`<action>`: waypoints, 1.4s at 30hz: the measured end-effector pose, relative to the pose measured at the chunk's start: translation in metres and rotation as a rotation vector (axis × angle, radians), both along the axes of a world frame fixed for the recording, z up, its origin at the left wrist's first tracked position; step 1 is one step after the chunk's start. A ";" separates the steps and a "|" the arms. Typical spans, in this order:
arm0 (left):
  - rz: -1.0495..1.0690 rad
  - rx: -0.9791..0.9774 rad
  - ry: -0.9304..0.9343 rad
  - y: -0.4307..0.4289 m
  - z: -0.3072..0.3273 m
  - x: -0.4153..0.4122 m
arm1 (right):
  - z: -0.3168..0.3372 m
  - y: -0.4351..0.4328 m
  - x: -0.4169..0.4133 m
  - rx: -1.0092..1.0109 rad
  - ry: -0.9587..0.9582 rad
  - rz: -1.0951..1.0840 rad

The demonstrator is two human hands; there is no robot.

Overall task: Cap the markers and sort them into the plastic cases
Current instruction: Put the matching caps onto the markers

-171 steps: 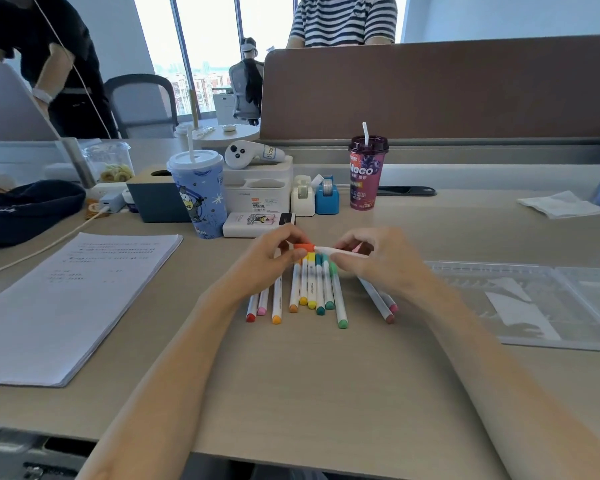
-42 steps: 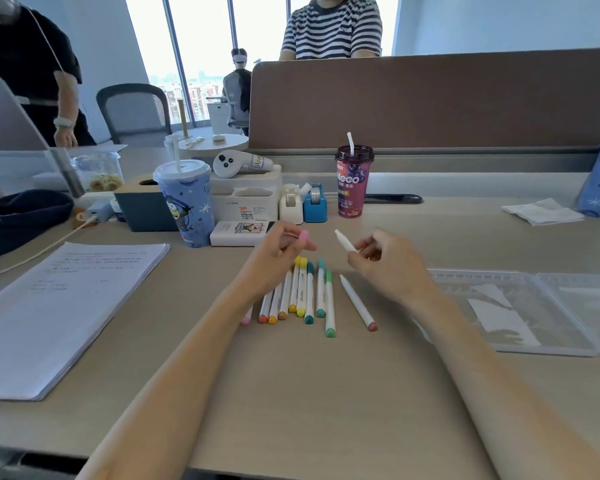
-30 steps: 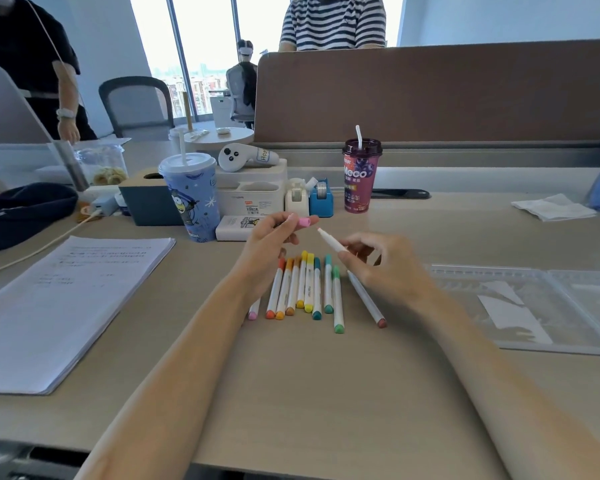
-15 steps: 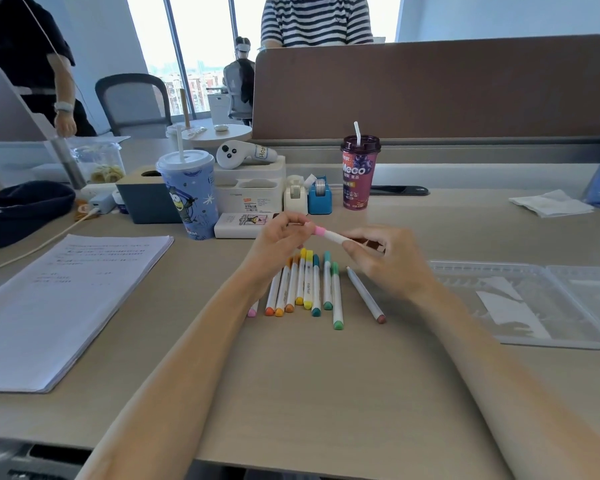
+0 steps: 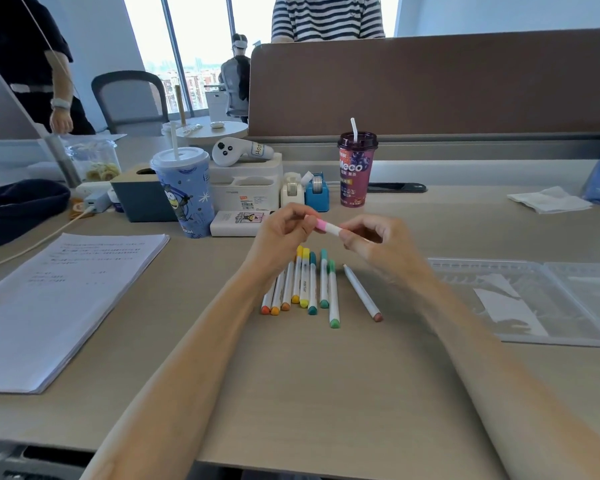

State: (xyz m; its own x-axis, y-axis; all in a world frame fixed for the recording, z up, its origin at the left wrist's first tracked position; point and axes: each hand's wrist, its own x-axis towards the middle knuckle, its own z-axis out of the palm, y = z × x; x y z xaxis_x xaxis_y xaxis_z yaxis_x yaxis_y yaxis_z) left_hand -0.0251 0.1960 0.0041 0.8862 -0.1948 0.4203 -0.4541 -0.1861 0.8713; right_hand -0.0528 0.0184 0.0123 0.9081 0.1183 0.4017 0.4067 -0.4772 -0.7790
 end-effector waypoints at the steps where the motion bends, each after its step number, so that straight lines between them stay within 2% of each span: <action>1: -0.005 0.009 0.005 0.000 0.001 0.000 | 0.002 -0.001 0.000 -0.056 0.002 0.011; 5: 0.028 0.119 0.080 0.005 -0.001 0.004 | 0.003 -0.011 0.002 -0.238 0.102 -0.017; 10: 0.351 0.207 0.133 0.045 -0.010 0.027 | -0.006 -0.019 0.008 -0.296 0.287 -0.166; 13: 0.441 0.337 0.157 0.061 -0.017 0.030 | -0.010 -0.020 0.008 -0.404 0.331 -0.202; 17: 0.526 0.411 0.204 0.073 -0.024 0.035 | -0.012 -0.019 0.006 -0.522 0.338 -0.241; 20: 0.505 0.462 0.228 0.072 -0.027 0.036 | -0.011 -0.018 0.005 -0.549 0.370 -0.225; 23: 0.480 0.502 0.232 0.069 -0.031 0.037 | -0.004 -0.025 0.004 -0.425 0.392 -0.226; 28: 0.500 0.535 0.268 0.072 -0.029 0.036 | 0.013 -0.047 0.002 -0.210 0.365 -0.218; 32: 0.505 0.514 0.338 0.069 -0.029 0.034 | 0.016 -0.052 0.002 -0.199 0.369 -0.211; 36: 0.540 0.485 0.357 0.076 -0.022 0.028 | 0.008 -0.039 0.002 -0.373 0.337 -0.162; 42: 0.622 0.332 0.331 0.108 -0.023 -0.009 | -0.002 -0.011 -0.003 -0.640 0.336 -0.119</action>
